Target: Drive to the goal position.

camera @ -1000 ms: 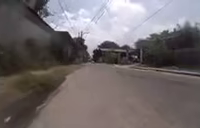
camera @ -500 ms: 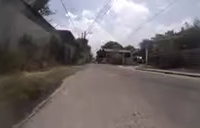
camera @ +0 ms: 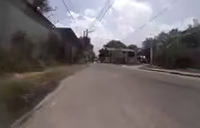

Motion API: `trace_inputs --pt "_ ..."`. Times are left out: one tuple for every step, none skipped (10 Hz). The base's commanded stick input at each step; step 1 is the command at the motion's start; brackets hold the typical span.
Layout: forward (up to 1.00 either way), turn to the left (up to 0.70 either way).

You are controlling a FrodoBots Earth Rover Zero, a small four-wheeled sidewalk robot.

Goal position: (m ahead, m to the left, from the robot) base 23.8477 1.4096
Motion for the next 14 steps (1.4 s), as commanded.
trace_inputs --pt "1.00 0.00" --pt "1.00 0.00" --pt "1.00 0.00" --pt "1.00 -0.02" --pt "1.00 -0.28" --pt "1.00 -0.39" --pt "1.00 -0.15" --pt "1.00 -0.07" --pt "1.00 0.00" --pt "1.00 0.00" --pt "1.00 0.00" --pt "1.00 0.00" --pt "1.00 0.00" --pt "1.00 0.00"
